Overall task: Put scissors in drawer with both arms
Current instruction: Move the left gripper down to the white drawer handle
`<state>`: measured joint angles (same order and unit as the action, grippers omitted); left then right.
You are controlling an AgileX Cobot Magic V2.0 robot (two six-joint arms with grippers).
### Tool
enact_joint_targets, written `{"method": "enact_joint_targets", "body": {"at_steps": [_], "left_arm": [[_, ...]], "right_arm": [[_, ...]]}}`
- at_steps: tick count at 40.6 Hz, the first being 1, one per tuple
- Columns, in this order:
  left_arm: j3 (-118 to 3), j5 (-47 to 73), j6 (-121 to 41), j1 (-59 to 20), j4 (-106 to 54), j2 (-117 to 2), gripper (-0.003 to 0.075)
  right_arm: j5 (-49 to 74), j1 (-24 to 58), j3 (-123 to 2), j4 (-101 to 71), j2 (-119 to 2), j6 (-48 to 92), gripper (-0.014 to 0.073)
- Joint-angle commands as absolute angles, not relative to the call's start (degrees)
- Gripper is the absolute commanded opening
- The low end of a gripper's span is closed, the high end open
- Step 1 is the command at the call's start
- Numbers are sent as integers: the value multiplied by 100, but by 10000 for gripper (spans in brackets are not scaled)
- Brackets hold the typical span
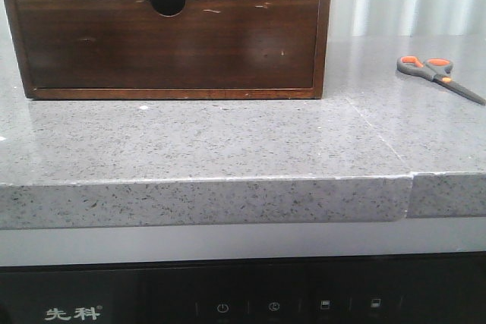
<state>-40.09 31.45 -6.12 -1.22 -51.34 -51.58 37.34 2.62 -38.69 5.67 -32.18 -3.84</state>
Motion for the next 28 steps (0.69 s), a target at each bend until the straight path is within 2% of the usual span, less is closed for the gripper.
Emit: {"method": "enact_joint_targets", "body": {"at_steps": [1, 10, 24, 28], "left_arm": [[-4203, 2920, -1277, -150, -6260, -5386, 564], [-4203, 3329, -3204, -150, -8603, -6068, 564], [-4217, 4089, -5072, -150, -10549, -6976, 564], [-4306, 4307, -5240, -150, -10656, -7256, 564]], "right_arm": [[3383, 218, -4051, 687, -3273, -356, 647], [3383, 218, -4051, 687, -3273, -356, 647], [3383, 218, -4051, 687, -3273, -356, 647], [3383, 218, -4051, 687, -3273, -356, 647]]}}
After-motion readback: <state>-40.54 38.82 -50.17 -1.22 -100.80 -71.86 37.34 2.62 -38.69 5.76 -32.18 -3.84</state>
